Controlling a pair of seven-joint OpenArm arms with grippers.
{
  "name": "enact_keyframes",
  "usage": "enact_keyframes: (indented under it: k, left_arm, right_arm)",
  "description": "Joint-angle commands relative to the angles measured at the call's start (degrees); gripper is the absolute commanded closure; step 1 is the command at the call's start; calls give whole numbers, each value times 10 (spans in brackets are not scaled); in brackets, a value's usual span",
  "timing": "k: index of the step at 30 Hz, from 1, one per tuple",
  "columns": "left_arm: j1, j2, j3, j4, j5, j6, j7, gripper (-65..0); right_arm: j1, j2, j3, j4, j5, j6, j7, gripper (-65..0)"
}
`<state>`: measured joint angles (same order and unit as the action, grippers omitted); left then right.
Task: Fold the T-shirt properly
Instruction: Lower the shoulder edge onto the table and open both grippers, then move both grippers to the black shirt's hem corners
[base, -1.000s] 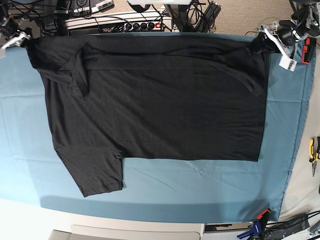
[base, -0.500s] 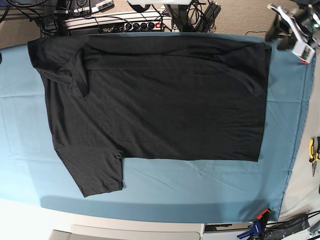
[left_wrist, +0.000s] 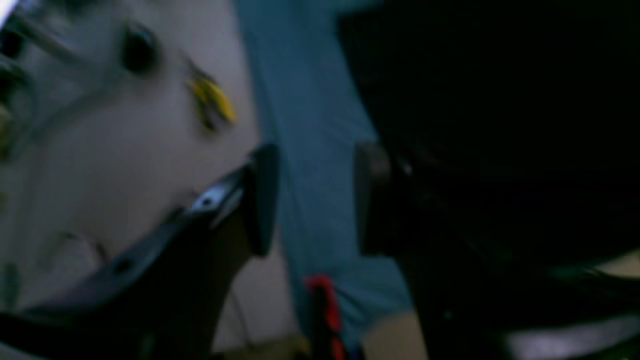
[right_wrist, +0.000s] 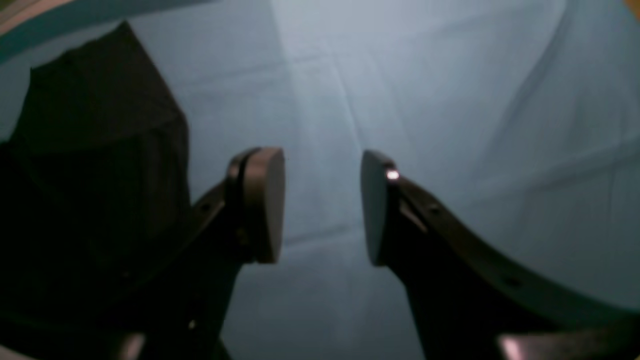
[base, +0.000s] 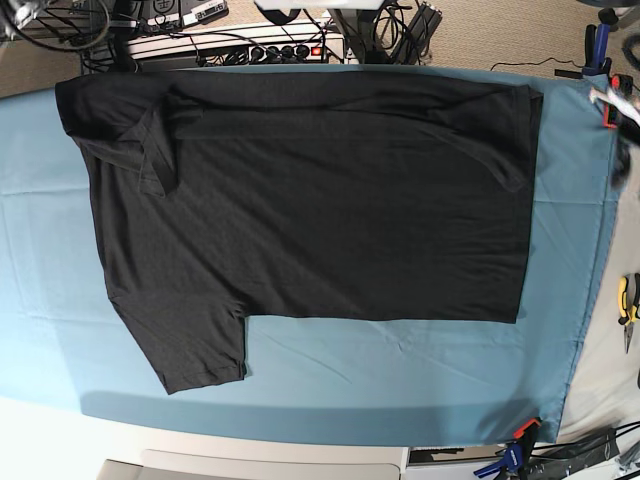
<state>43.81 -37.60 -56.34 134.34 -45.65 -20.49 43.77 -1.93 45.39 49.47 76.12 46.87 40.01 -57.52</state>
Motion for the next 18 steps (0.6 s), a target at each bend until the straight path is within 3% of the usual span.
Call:
enact_keyframes:
  k: [1, 4, 10, 18]
  left_arm:
    - [-7, -13, -4, 7, -4, 2, -16, -260]
    - [-36, -25, -4, 7, -4, 2, -20, -260]
    - [-88, -58, -1, -109, -3, 12, -44, -260]
    - [-172, -101, 67, -214, 12, 14, -51, -260]
  right_arm:
    - [23, 19, -17, 7, -11, -6, 21, -258]
    - [73, 12, -94, 7, -71, -24, 46, -258]
    - [166, -30, -221, 6, -179, -59, 82, -258]
    - [229, -123, -278, 6, -261, -86, 91, -258]
